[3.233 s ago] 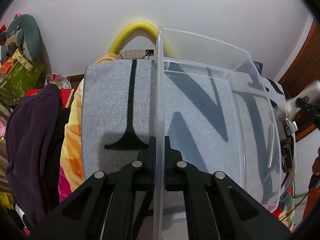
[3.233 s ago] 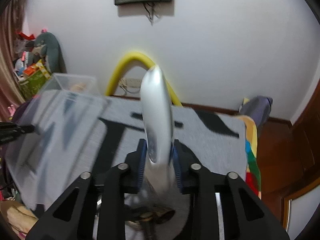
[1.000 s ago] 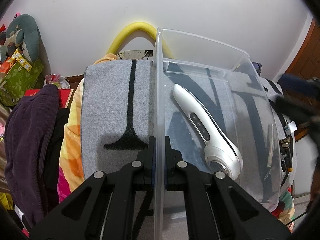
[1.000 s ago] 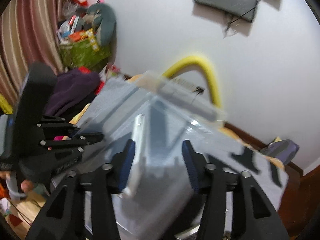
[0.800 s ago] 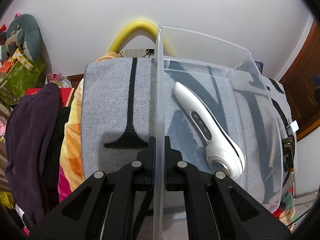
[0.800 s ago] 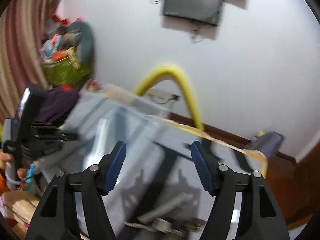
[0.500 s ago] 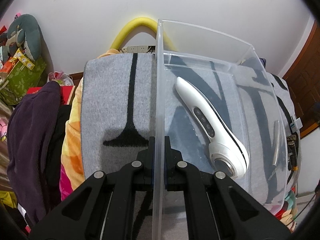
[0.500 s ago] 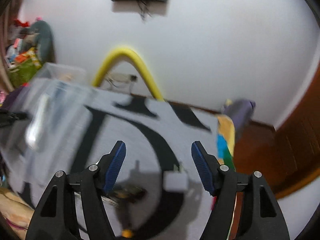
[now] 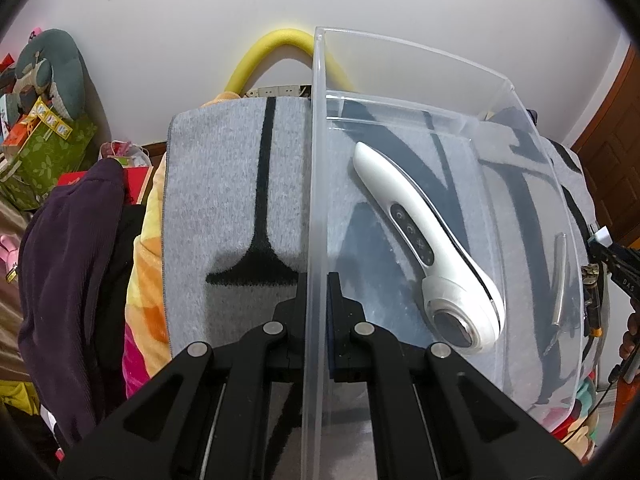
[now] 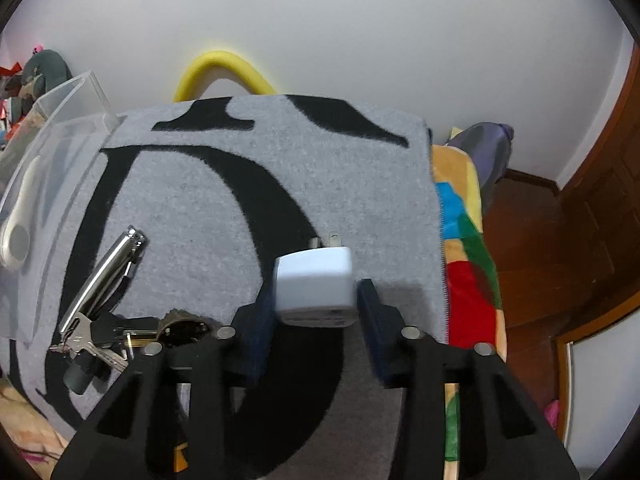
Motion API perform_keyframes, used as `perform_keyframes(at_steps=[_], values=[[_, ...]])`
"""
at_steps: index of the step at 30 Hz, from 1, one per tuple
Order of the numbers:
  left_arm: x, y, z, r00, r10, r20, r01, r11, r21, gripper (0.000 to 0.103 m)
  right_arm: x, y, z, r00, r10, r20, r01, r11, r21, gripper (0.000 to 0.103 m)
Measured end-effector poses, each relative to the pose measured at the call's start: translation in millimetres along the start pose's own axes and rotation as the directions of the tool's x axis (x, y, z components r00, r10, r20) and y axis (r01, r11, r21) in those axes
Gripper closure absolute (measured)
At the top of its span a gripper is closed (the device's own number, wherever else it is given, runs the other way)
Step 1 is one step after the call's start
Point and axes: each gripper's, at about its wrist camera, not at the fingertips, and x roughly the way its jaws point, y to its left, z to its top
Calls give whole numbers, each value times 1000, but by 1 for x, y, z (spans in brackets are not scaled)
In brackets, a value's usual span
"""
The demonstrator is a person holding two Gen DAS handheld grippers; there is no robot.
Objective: Organize rigid objects
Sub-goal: 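Grasp the white plug adapter with the right tool and lift it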
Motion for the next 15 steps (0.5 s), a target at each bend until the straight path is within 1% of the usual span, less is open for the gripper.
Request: perform_keyframes(at_steps=[4,8,10,13,15], values=[[0,0,0,1000,-2,0,2,1000,1,98,-10,8,2,999,5,34,-4,1000,-24,67],[1,0,0,1000,-4,1,4,1000,0,98,-34,29,15,995,45,91,-41,998,-47,67],[1,0,0,1000,-7,1,7,1000,-1,98,-49,43,26,988,74,133,-65,995,-72,67],[1,0,1,1000,-9,1,9,1000,1,98,-70,69,42,973,137,187,-117,987,-114,67],[1,0,1,1000,-9,2,9,1000,1,98,-84,92,53,959,187,214,-157,976,-150,67]])
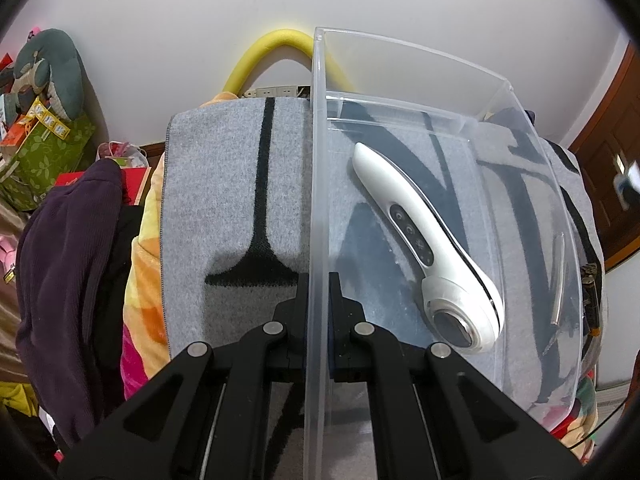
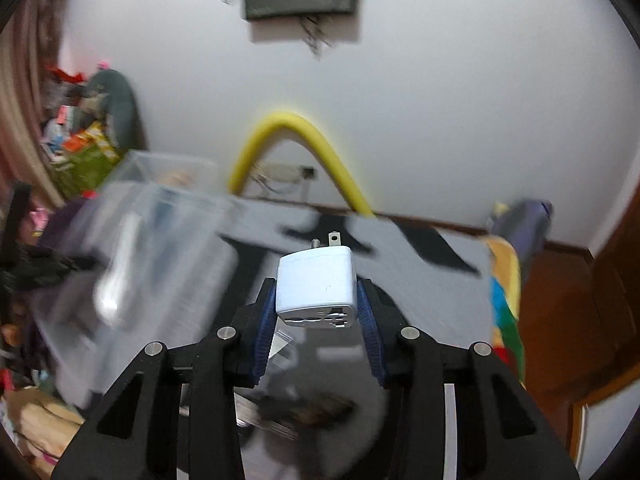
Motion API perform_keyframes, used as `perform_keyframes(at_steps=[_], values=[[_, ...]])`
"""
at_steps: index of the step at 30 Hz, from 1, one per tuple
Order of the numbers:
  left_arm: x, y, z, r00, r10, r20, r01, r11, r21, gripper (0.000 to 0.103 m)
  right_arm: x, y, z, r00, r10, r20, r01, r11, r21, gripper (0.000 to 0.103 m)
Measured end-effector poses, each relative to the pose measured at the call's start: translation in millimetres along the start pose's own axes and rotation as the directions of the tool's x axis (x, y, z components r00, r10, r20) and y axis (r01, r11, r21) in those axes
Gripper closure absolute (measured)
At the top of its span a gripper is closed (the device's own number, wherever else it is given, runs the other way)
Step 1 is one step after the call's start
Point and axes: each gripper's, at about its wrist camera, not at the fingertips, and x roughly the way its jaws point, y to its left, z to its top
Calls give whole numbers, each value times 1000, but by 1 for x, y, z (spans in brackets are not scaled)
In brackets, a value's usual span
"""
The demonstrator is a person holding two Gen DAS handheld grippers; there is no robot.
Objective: Organize rigid objects
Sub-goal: 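Grasp the white plug adapter with the right tool and lift it, then lower the white plug adapter into the box and open the right tool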
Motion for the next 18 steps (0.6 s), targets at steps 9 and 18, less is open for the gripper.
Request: perform_keyframes(at_steps=[9,18], values=[[0,1,2,1000,-8,2,8,1000,-5,98,25,95,43,993,118,10,-115,984,-140,67],[-1,4,1,1000,-19,9,19,1000,-7,98,98,145,48,988,66,-142,-95,973,-208,67]])
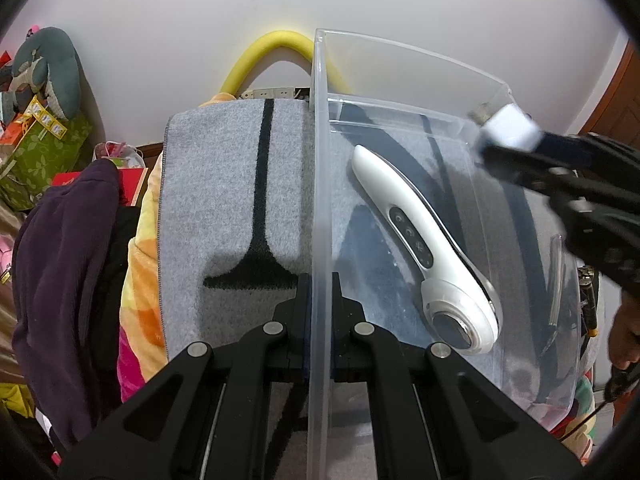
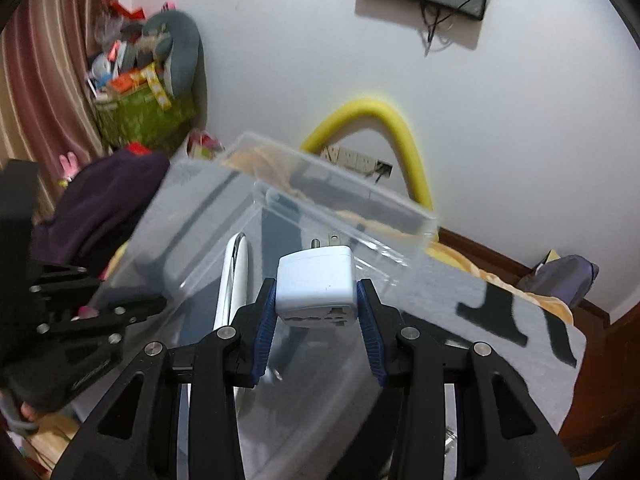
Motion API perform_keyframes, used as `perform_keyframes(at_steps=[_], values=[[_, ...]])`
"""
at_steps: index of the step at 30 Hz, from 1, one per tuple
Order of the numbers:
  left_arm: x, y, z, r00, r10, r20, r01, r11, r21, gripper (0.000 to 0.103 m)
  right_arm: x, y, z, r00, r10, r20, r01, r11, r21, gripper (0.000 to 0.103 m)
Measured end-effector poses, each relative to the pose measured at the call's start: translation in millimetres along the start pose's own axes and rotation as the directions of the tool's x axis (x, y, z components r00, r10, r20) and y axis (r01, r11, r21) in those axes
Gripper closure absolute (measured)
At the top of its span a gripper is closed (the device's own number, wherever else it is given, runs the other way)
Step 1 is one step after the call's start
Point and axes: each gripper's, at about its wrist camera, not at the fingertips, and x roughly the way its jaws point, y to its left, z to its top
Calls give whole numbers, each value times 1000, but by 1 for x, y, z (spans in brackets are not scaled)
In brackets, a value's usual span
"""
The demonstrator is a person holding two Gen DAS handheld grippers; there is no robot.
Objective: Organize rigid objects
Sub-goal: 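Lower the white plug adapter into the box and open the right tool, then grasp the amber-and-black cylinder with the right tool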
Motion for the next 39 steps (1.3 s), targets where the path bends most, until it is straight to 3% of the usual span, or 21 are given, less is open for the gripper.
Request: perform_keyframes(at_steps=[12,14,17,24,27,30,39], values=[[0,1,0,1000,-5,4,5,1000,1,98,31,11,4,995,-28,-94,26,999,-19,66],[1,0,0,1000,-5,4,5,1000,-1,98,28,10,4,995,-24,-96,22,1000,-15,62],[1,0,0,1000,-4,3,4,1000,-1,98,14,7,4,998,-23,-63,22,1000,-15,53],[1,1,1,1000,-1,2,1,1000,-2,98,-51,-16,1,998,-11,60,10,1000,13,50],[1,0,2,1000,2,1,-2,1000,-2,98,-88,-36,-13,992,-18,122,13,999,42,40],[2,1,3,1000,3,1,-3,1000,-7,98,-108,-51,-28,990,-35,133,27,998,64,39],[2,-3,2,1000,18,-2,-18,1000,-3,98,-121,-95,-111,992,-116,52,106,979,174,39]])
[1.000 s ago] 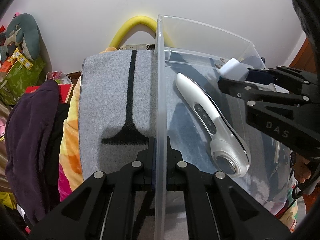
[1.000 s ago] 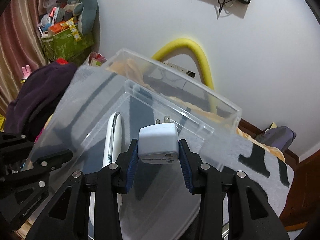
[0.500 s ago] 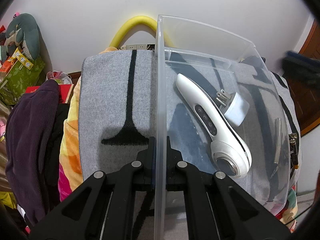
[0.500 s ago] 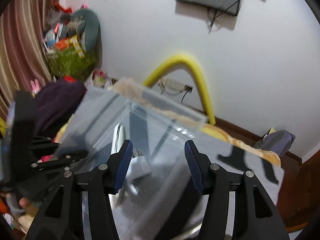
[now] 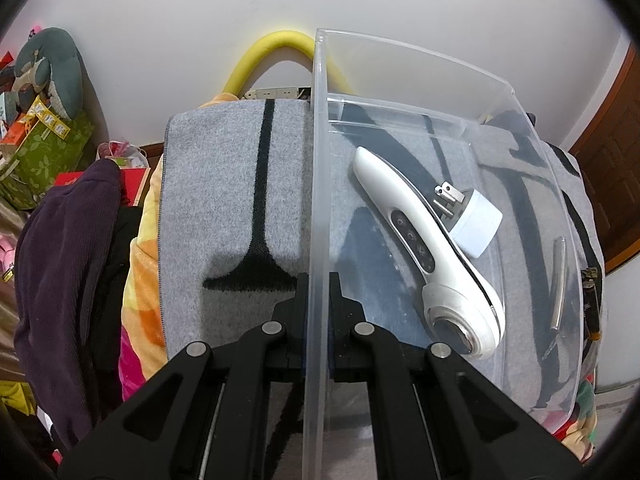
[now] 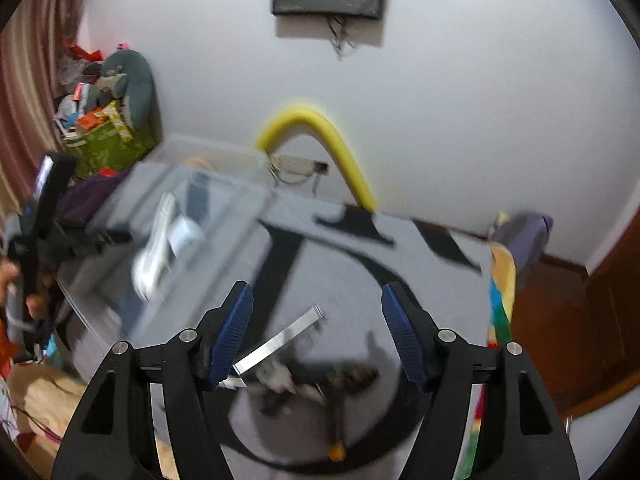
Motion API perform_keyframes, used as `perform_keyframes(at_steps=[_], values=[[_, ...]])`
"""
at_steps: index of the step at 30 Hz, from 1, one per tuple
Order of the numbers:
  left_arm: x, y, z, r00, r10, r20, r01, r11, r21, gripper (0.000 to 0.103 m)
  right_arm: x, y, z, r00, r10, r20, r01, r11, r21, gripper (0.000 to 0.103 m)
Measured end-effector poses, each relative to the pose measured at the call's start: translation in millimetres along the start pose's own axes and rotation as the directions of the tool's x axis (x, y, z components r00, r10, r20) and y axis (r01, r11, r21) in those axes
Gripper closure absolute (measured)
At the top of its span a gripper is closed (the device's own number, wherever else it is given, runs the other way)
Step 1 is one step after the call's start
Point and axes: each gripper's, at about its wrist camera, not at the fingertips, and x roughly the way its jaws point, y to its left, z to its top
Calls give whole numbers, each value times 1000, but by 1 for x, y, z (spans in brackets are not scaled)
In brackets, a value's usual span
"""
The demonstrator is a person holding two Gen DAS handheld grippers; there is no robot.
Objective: Organize rigid objects
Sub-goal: 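Grasp the amber-and-black cylinder with the right tool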
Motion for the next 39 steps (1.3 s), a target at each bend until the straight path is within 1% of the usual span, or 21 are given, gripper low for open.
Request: perform_keyframes(at_steps=[4,10,11,12,13,15,16,18,20,25,30,34,39], values=[[0,-1,0,1000,5,-2,-5,1000,-3,98,7,-14,-30,999,-30,-42,31,999,30,39],[0,-2,-1,1000,15,-6,-15,1000,1,98,30,-28,-71,991,30,-127,-16,994,112,40],[0,-3,-1,1000,16,-6,-16,1000,1,98,36,-30,-76,989,45,-142,-27,991,128,43],[0,-3,-1,1000,17,-6,-17,1000,1,98,39,-32,-80,987,52,-150,-31,990,136,51],[0,-3,-1,1000,17,-6,-17,1000,1,98,43,-34,-84,984,64,-165,-40,988,147,56],[0,-3,-1,1000,20,-6,-20,1000,1,98,50,-36,-91,980,81,-184,-51,985,164,70],[0,-3,-1,1000,21,-6,-21,1000,1,98,54,-37,-94,977,88,-192,-55,984,171,74],[0,-3,-1,1000,21,-5,-21,1000,1,98,58,-38,-96,975,104,-195,-68,981,184,90],[0,-3,-1,1000,20,-6,-20,1000,0,98,55,-39,-98,978,101,-181,-67,981,184,93],[1,-2,-1,1000,18,-5,-18,1000,0,98,33,-34,-92,990,67,-125,-48,987,152,93],[1,-2,-1,1000,15,-6,-15,1000,-1,98,11,-27,-71,997,50,-56,-44,992,115,93],[1,-3,-1,1000,10,-6,-10,1000,-1,98,-2,-14,-44,998,69,12,-70,994,78,93],[1,-3,0,1000,8,-6,-8,1000,1,98,-11,15,-6,986,139,89,-142,990,25,93]])
